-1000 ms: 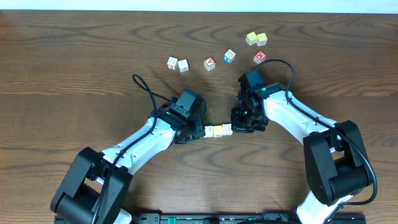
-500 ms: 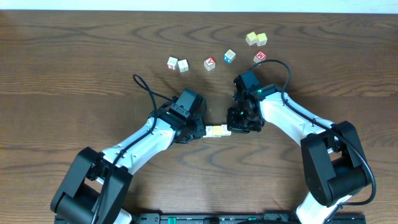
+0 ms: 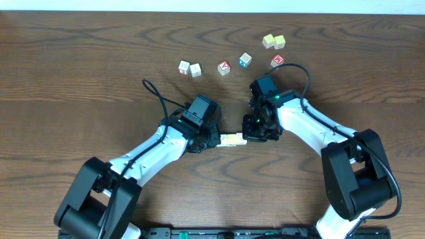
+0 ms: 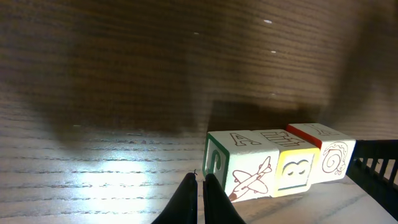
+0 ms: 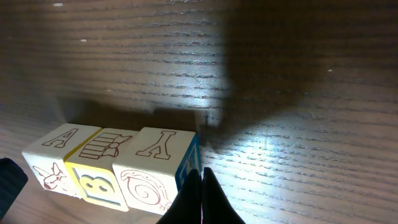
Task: Lift 3 blocks
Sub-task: 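Press the three blocks together between left and right grippers, then lift both grippers away from the aligned block row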
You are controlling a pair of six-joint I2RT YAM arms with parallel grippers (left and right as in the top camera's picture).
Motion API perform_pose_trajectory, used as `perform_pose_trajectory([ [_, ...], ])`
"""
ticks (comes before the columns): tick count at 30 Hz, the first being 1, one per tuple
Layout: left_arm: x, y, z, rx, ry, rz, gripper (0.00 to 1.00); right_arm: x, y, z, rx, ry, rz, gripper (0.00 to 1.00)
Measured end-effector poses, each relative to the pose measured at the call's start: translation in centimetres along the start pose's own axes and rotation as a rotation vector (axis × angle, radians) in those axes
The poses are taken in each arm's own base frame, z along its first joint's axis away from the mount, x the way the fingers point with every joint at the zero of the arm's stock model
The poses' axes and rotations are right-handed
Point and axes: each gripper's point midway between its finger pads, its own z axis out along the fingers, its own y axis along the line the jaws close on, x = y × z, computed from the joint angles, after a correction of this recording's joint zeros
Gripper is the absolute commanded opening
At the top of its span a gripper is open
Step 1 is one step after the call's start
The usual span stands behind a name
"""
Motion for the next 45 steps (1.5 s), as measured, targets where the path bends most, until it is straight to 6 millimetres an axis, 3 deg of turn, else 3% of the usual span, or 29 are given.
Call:
perform_pose_trajectory([
  [10,-0.1,0.1,0.0,-0.004,-0.002,0.018,0.07,0.2,-0.5,0.0,0.019,0.009,0.008,0.02],
  [14,-0.7,2.0,-0.4,-0.038,0.007,0.004,0.17,0.4,-2.1,-0.4,0.049,0.031,0.046,0.26],
  [16,-1.7,3.6,-0.9,-0.057,0.000,-0.045,0.33,0.1,-3.4,-0.8,0.057,0.037,0.067,0.38],
  [18,-2.6,5.0,-1.5,-0.072,-0.011,-0.079,0.41,-0.3,-4.8,-1.3,0.064,0.034,0.100,0.54],
  [20,-3.3,6.4,-2.1,-0.085,-0.022,-0.126,0.50,-0.7,-6.0,-1.6,0.067,0.028,0.123,0.76],
  [21,-3.4,7.0,-2.3,-0.095,-0.020,-0.141,0.61,-0.9,-6.5,-1.8,0.071,0.025,0.134,0.95],
  [22,-3.4,7.6,-2.4,-0.108,-0.011,-0.165,0.66,-1.0,-6.8,-1.9,0.074,0.024,0.137,0.99],
  [23,-3.3,8.0,-2.5,-0.114,-0.006,-0.168,0.74,-1.0,-7.0,-1.9,0.076,0.024,0.140,0.99],
  [24,-3.2,8.3,-2.6,-0.122,-0.001,-0.172,0.75,-1.0,-7.1,-1.9,0.078,0.025,0.136,0.99],
  [45,-3.1,8.4,-2.6,-0.125,0.004,-0.184,0.75,-1.0,-7.1,-1.9,0.078,0.024,0.133,0.99],
])
